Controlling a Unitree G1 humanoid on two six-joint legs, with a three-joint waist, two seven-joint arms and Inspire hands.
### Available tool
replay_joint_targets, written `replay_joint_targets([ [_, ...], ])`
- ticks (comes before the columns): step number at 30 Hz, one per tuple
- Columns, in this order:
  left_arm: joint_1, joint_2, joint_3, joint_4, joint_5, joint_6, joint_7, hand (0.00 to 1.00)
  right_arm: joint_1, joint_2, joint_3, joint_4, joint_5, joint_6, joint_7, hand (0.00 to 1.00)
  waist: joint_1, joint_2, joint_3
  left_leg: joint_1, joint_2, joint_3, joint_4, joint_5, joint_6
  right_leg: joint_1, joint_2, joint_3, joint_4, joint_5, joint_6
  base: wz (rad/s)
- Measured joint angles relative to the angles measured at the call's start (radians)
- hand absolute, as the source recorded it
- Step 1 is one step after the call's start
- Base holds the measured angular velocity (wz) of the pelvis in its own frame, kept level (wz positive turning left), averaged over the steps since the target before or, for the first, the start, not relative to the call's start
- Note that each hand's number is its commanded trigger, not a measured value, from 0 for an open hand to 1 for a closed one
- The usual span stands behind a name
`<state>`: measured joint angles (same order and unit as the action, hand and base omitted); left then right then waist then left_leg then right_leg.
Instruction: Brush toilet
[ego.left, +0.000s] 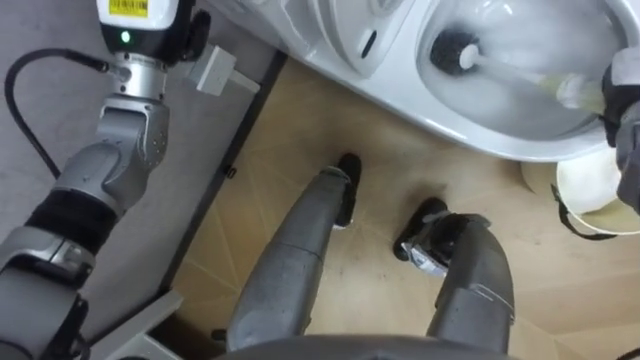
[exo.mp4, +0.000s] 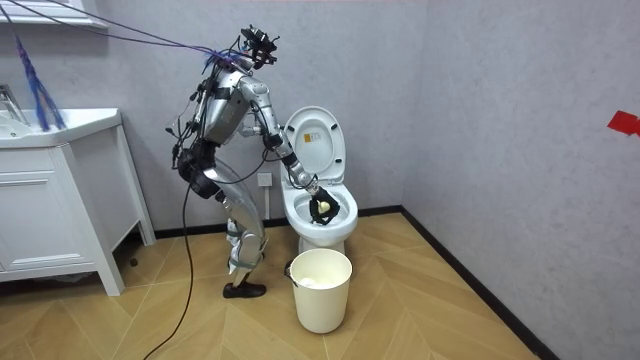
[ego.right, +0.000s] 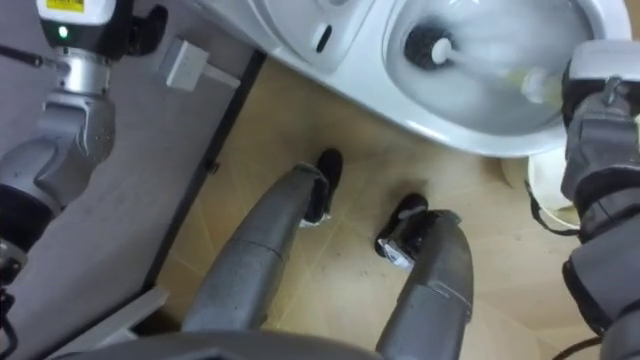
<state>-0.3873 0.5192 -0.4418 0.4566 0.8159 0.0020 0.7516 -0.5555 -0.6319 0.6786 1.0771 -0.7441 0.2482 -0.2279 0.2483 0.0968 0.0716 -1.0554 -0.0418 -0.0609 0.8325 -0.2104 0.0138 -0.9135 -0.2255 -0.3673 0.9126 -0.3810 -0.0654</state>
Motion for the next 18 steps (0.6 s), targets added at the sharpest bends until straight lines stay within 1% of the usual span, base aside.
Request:
replay_joint_targets([
  [1, 0.009, 0.0, -0.001, 0.0, 0.0, 0.0, 0.0, 0.0, 0.011, 0.002, 0.0, -0.009, -0.001, 0.007, 0.002, 1.0, -0.002, 0.004, -0.0021, 0.005, 0.0, -0.001, -0.003, 0.0, 0.0, 0.006, 0.001, -0.002, -0.005, 0.0, 0.0, 0.0],
  [2, 0.027, 0.0, -0.001, -0.001, -0.001, 0.0, 0.002, 0.0, 0.031, 0.003, -0.003, -0.042, -0.01, 0.027, -0.001, 1.0, -0.004, 0.012, -0.0074, 0.009, 0.007, 0.003, -0.006, -0.001, 0.0, 0.015, 0.007, -0.005, -0.017, 0.0, 0.0, -0.07],
  [3, 0.042, -0.001, -0.001, -0.001, -0.008, 0.003, 0.002, 0.0, 0.043, 0.01, -0.003, -0.058, -0.012, 0.04, 0.004, 1.0, -0.005, 0.017, -0.011, 0.016, 0.015, 0.005, -0.008, -0.005, -0.001, 0.026, 0.018, -0.006, -0.031, 0.003, 0.001, -0.09],
  [4, 0.047, -0.002, -0.002, -0.002, -0.021, 0.003, 0.001, 0.0, 0.049, 0.012, -0.003, -0.066, -0.012, 0.044, 0.011, 1.0, -0.008, 0.018, -0.0117, 0.021, 0.017, 0.005, -0.011, -0.006, -0.002, 0.033, 0.019, -0.008, -0.036, 0.003, 0.001, 0.0],
  [5, 0.064, -0.001, -0.002, -0.007, -0.038, 0.002, 0.001, 0.0, 0.064, 0.016, -0.003, -0.077, -0.012, 0.051, 0.014, 1.0, -0.02, 0.028, -0.0188, 0.028, 0.021, 0.008, -0.021, -0.006, -0.001, 0.047, 0.021, -0.02, -0.05, 0.003, 0.001, 0.11],
  [6, 0.073, -0.001, -0.001, -0.008, -0.042, 0.002, 0.0, 0.0, 0.076, 0.023, -0.004, -0.077, -0.011, 0.053, 0.013, 1.0, -0.023, 0.029, -0.0194, 0.037, 0.035, 0.029, -0.025, -0.007, 0.002, 0.058, 0.028, -0.019, -0.061, 0.004, 0.002, 0.08],
  [8, 0.086, -0.001, -0.001, -0.003, -0.052, 0.004, 0.003, 0.0, 0.084, 0.029, -0.004, -0.076, -0.01, 0.055, 0.013, 1.0, -0.023, 0.03, -0.0199, 0.046, 0.048, 0.043, -0.017, -0.011, 0.007, 0.07, 0.035, -0.017, -0.065, 0.004, 0.002, -0.04],
  [10, 0.082, 0.0, -0.018, -0.002, -0.105, 0.004, 0.002, 0.0, 0.084, 0.023, -0.003, -0.067, 0.0, 0.055, 0.011, 1.0, -0.023, 0.032, -0.0195, 0.053, 0.05, 0.048, -0.018, -0.012, 0.007, 0.076, 0.034, -0.015, -0.063, 0.004, 0.002, 0.0],
  [11, 0.075, 0.0, -0.033, -0.001, -0.134, 0.005, 0.005, 0.0, 0.07, 0.017, -0.002, -0.063, 0.012, 0.05, 0.009, 1.0, -0.021, 0.031, -0.0189, 0.053, 0.049, 0.05, -0.019, -0.012, 0.007, 0.072, 0.031, -0.014, -0.059, 0.003, 0.001, 0.0],
  [13, 0.064, 0.0, -0.04, 0.006, -0.158, 0.005, 0.005, 0.0, 0.043, 0.013, 0.006, -0.024, 0.046, 0.017, 0.006, 1.0, -0.024, 0.028, -0.0174, 0.052, 0.047, 0.052, -0.019, -0.012, 0.007, 0.067, 0.023, -0.01, -0.052, 0.001, -0.001, 0.0],
  [14, 0.053, 0.0, -0.047, 0.006, -0.159, 0.008, 0.003, 0.0, 0.032, 0.008, 0.006, -0.004, 0.096, -0.003, -0.004, 1.0, -0.025, 0.021, -0.0153, 0.052, 0.043, 0.059, -0.023, -0.012, 0.008, 0.059, 0.017, 0.001, -0.038, -0.005, 0.002, 0.03],
  [15, 0.043, 0.003, -0.048, 0.006, -0.158, 0.012, 0.003, 0.0, 0.015, 0.007, 0.003, 0.027, 0.145, -0.026, -0.014, 1.0, -0.027, 0.008, -0.0106, 0.05, 0.038, 0.065, -0.022, -0.012, 0.009, 0.047, 0.01, 0.014, -0.021, -0.009, 0.003, 0.0],
  [16, 0.038, 0.006, -0.048, 0.006, -0.157, 0.014, 0.003, 0.0, 0.005, 0.006, 0.002, 0.042, 0.164, -0.044, -0.018, 1.0, -0.027, -0.001, -0.0087, 0.047, 0.034, 0.07, -0.022, -0.011, 0.01, 0.038, 0.004, 0.018, -0.012, -0.01, 0.002, 0.0],
  [17, 0.033, 0.011, -0.044, 0.001, -0.156, 0.014, 0.008, 0.0, -0.011, 0.004, -0.01, 0.064, 0.207, -0.07, -0.021, 1.0, -0.033, -0.024, -0.007, 0.037, 0.027, 0.082, -0.02, -0.008, 0.013, 0.015, -0.011, 0.027, 0.009, -0.015, -0.001, 0.0],
  [18, 0.033, 0.014, -0.032, -0.007, -0.148, 0.013, 0.018, 0.0, -0.03, 0.004, -0.043, 0.085, 0.233, -0.091, -0.025, 1.0, -0.044, -0.033, -0.0049, 0.021, 0.027, 0.086, -0.015, -0.003, 0.017, -0.003, -0.018, 0.03, 0.021, -0.015, -0.002, 0.04],
])
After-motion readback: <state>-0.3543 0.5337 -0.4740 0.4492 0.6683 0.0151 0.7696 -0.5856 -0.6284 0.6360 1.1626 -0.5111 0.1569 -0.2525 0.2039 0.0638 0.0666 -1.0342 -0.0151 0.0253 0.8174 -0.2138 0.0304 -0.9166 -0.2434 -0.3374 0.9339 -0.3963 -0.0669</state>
